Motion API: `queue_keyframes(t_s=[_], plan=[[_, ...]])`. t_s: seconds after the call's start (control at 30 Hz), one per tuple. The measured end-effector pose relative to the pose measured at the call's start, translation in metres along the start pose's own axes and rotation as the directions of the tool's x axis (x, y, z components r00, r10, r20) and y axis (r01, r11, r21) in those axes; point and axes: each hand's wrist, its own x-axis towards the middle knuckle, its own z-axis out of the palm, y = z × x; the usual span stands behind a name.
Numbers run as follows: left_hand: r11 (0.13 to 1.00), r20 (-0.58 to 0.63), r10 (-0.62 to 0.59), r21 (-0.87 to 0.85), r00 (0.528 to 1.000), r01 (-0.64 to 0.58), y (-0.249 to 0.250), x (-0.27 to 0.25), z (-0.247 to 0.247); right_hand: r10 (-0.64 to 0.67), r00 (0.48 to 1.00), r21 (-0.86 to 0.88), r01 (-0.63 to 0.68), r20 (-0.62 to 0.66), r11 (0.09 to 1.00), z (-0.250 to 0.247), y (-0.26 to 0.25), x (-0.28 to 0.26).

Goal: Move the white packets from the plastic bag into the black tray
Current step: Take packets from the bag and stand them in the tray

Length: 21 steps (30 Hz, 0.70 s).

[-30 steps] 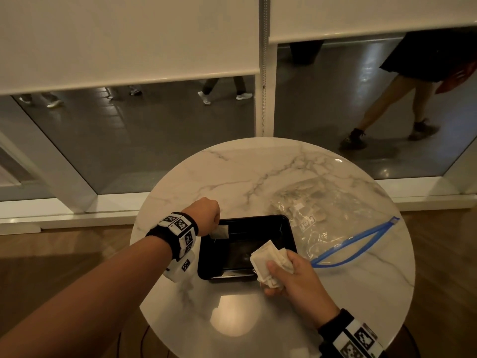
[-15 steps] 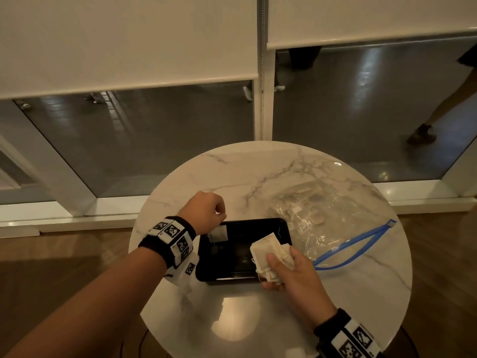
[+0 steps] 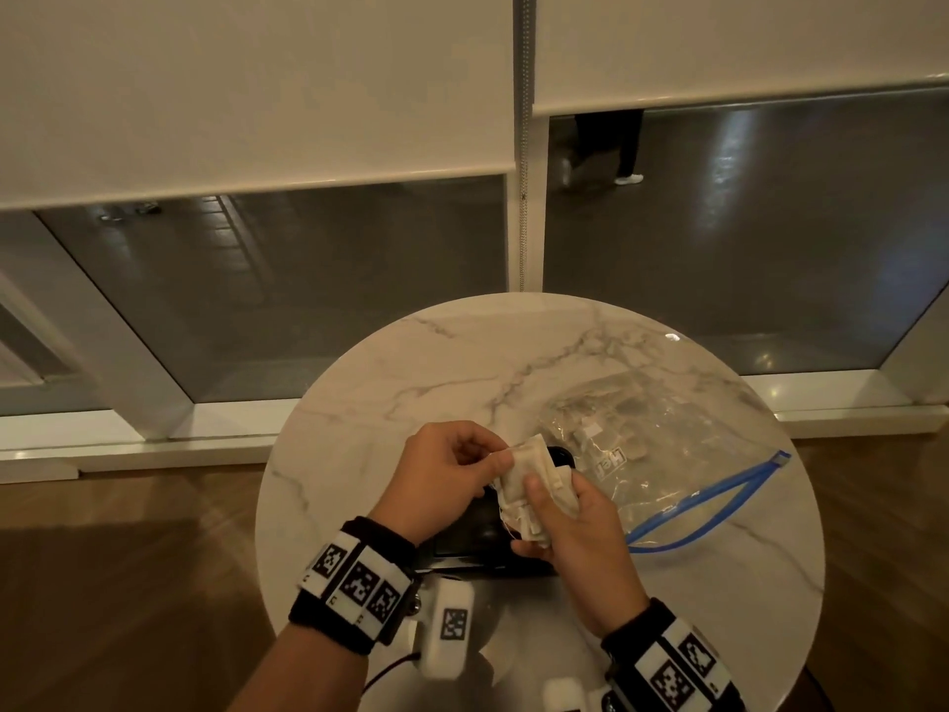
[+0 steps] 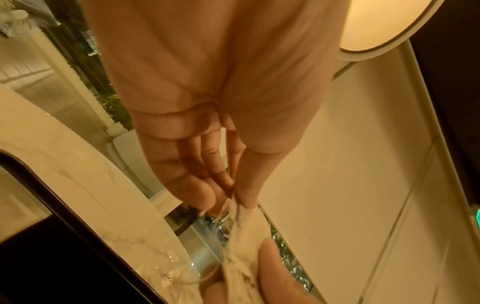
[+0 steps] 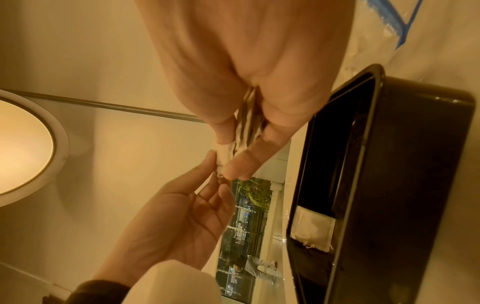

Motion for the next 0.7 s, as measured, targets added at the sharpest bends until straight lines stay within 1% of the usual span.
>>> queue_keyframes(t_s=[0.07,0.23,0.4,0.63,0.7], plan=[[1.000,-0.021,0.003,0.008,1.000,-0.003,-0.003,0.000,-0.001,0.007,1.000,-0.008,-0.006,0.010,1.000,0.001,0.000,0.001],[1.000,-0.002,-0.011,0.013,1.000,0.011,-0.008,-0.002,-0.004,0.008,1.000,-0.024,-0.007,0.017,1.000,0.002,0.001,0.002],[0.999,0.018,-0.015,0.031,1.000,0.014,-0.011,-0.002,-0.009,-0.006,1.000,-0.026,0.006,-0.008,1.000,0.002,0.002,0.000],[0.998,-0.002,-0.050,0.045,0.999,0.050,-0.014,0.000,-0.019,0.007,0.999,-0.017,-0.008,-0.044,1.000,-0.002,0.004,0.000],[0.995,-0.038,-0.045,0.086,0.998,0.048,-0.016,0.001,-0.028,0.003,0.998,-0.016,-0.004,-0.062,1.000,-0.004,0.004,0.001]])
